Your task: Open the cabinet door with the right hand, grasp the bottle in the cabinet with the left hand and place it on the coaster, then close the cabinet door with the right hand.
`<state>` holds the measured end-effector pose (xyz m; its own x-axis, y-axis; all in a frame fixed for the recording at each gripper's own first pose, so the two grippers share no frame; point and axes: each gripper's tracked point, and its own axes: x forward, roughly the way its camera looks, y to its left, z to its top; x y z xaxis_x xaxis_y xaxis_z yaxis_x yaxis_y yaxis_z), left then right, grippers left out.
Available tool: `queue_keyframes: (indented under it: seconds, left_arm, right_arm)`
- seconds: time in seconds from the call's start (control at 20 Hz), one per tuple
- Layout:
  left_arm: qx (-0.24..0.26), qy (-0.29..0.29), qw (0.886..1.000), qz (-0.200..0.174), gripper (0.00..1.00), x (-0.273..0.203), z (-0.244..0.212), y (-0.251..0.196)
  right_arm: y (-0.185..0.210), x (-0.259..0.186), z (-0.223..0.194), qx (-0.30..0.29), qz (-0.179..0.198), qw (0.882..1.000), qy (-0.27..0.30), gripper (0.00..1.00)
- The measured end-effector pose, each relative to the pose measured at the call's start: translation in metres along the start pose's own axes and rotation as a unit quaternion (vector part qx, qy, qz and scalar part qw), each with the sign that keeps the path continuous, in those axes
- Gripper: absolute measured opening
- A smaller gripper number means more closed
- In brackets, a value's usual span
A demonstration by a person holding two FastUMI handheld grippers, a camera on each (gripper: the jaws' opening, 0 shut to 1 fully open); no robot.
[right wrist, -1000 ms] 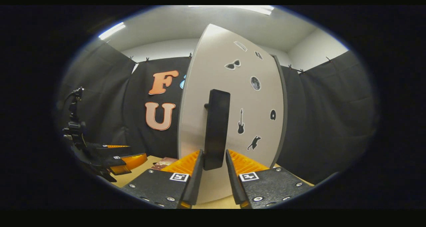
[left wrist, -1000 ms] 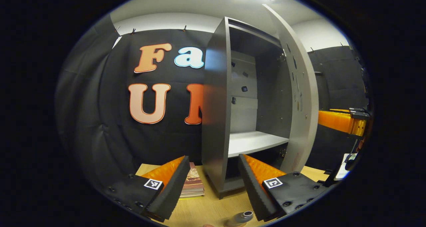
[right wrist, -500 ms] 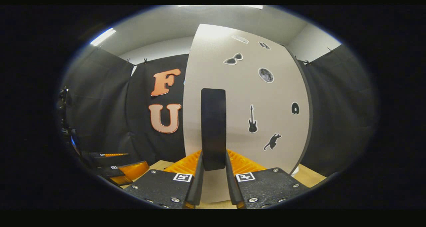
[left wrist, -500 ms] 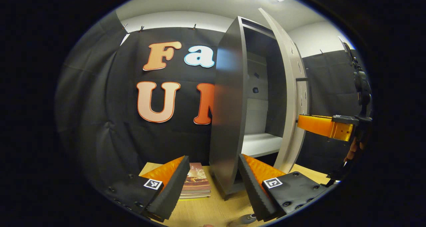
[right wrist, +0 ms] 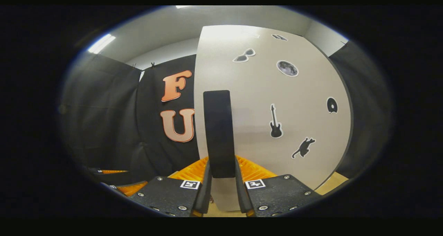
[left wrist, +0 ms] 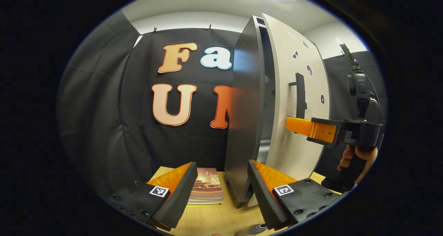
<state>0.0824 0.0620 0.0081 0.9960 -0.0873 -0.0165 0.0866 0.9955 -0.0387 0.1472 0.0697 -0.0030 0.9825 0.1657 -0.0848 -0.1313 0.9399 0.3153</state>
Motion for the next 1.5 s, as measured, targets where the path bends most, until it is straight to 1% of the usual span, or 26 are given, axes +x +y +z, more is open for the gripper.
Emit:
queue_keyframes:
  seconds: [0.25,0.4,0.5,0.9,1.1,1.15,1.2,1.25,1.3,1.35,1.45,1.5]
  left_arm:
    - [0.001,0.001,1.0,0.012,0.94,0.0,-0.001,0.005]
    - [-0.003,0.005,1.0,0.016,0.94,0.001,-0.004,0.011]
    - [-0.005,0.005,1.0,0.017,0.95,0.004,-0.002,0.012]
    - [0.0,0.006,1.0,0.0,0.95,0.011,-0.002,0.007]
    - [-0.002,0.01,1.0,-0.016,0.94,0.012,-0.004,0.005]
    - [0.0,0.011,1.0,-0.02,0.94,0.012,-0.005,0.004]
    - [0.003,0.01,1.0,-0.025,0.94,0.012,-0.003,0.005]
    - [0.009,0.008,1.0,-0.029,0.95,0.012,-0.003,0.006]
    - [0.017,0.008,0.999,-0.032,0.95,0.013,-0.003,0.007]
    - [0.024,0.009,0.999,-0.036,0.94,0.013,-0.005,0.008]
    - [0.032,0.009,0.998,-0.048,0.94,0.013,-0.006,0.006]
    - [0.033,0.009,0.998,-0.054,0.94,0.013,-0.006,0.004]
  right_arm:
    - [0.0,0.026,-0.001,0.001,-0.001,1.0,-0.004,0.33]
    - [-0.001,0.03,-0.002,0.004,-0.002,1.0,-0.004,0.33]
    - [-0.001,0.032,-0.001,-0.001,-0.006,1.0,-0.004,0.33]
    - [0.0,0.033,0.0,-0.007,-0.008,1.0,0.004,0.33]
    - [0.006,0.026,0.005,-0.018,-0.007,1.0,0.004,0.39]
    - [0.008,0.019,0.006,-0.021,-0.01,1.0,0.005,0.5]
    - [0.008,0.011,0.007,-0.025,-0.017,1.0,0.004,0.53]
    - [0.006,0.006,0.009,-0.03,-0.025,0.999,-0.001,0.69]
    - [0.005,0.001,0.012,-0.033,-0.035,0.999,-0.008,0.75]
    - [0.003,-0.006,0.013,-0.036,-0.045,0.998,-0.014,0.84]
    - [-0.001,-0.022,0.011,-0.04,-0.063,0.997,-0.015,0.92]
    - [-0.003,-0.032,0.012,-0.041,-0.07,0.997,-0.016,0.93]
